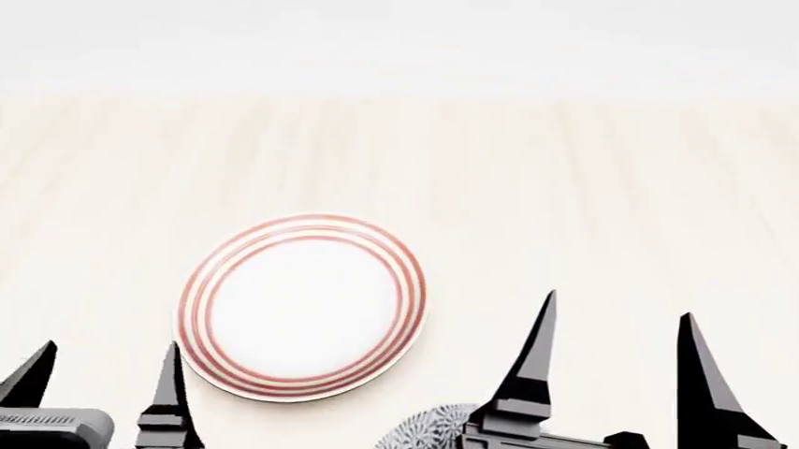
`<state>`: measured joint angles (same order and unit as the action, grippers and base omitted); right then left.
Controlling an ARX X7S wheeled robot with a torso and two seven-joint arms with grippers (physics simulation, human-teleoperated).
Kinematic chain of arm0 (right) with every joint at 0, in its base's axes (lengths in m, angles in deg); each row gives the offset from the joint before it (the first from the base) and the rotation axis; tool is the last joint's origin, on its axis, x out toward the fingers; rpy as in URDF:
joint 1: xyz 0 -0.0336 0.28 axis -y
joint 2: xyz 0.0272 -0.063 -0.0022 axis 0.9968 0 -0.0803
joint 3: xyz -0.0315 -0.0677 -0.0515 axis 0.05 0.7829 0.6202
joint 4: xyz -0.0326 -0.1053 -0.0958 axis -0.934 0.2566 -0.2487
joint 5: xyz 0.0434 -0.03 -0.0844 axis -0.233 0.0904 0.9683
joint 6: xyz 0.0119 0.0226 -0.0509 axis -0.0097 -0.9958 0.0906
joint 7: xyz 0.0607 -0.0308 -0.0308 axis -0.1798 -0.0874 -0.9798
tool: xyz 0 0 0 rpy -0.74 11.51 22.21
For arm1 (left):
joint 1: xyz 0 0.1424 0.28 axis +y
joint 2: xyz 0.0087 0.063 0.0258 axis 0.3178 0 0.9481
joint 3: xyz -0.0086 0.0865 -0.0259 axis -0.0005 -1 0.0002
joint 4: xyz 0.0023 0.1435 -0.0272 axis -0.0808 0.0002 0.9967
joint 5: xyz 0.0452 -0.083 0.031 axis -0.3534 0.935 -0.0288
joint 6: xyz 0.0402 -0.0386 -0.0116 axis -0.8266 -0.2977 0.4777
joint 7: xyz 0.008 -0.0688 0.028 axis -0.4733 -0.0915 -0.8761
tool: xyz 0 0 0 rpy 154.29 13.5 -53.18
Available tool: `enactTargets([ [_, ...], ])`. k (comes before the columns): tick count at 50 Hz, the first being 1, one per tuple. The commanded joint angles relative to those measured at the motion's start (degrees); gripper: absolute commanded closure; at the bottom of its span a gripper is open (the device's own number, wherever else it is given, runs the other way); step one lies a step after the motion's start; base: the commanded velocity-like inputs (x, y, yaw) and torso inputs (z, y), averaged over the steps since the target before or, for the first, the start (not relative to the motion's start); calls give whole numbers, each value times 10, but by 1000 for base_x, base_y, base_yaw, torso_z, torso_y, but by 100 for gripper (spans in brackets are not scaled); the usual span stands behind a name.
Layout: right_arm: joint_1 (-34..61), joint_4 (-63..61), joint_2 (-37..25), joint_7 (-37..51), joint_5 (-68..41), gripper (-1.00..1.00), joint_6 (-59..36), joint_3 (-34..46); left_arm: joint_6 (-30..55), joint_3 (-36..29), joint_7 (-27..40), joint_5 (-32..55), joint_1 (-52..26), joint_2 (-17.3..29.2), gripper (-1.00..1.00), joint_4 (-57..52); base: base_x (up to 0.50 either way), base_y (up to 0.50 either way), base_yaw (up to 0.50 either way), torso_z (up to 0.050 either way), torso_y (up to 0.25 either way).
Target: Put the bowl on the plate.
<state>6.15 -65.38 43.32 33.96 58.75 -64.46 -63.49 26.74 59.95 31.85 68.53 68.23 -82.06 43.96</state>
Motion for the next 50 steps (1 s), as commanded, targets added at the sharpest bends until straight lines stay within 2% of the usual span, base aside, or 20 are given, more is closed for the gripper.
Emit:
enactTargets([
  [1,-3,-14,-1,-4,3,-100,-1,-2,143,-36,-57,92,-41,-22,-100,47,0,0,0,0,0],
  [6,-5,-19,-5,-3,0,-100,-1,1,202,-36,-77,159,-53,-36,-100,51,0,0,0,0,0],
  [18,-7,-28,-13,1,-5,-100,0,7,297,-17,-77,272,-90,-58,-100,70,0,0,0,0,0],
  [35,-8,-16,-18,4,-4,-100,12,16,327,-22,-29,345,-102,-60,-100,53,0,0,0,0,0],
  [50,-8,-17,-24,10,-9,-100,12,20,372,-26,37,398,-129,-60,-100,107,0,0,0,0,0],
])
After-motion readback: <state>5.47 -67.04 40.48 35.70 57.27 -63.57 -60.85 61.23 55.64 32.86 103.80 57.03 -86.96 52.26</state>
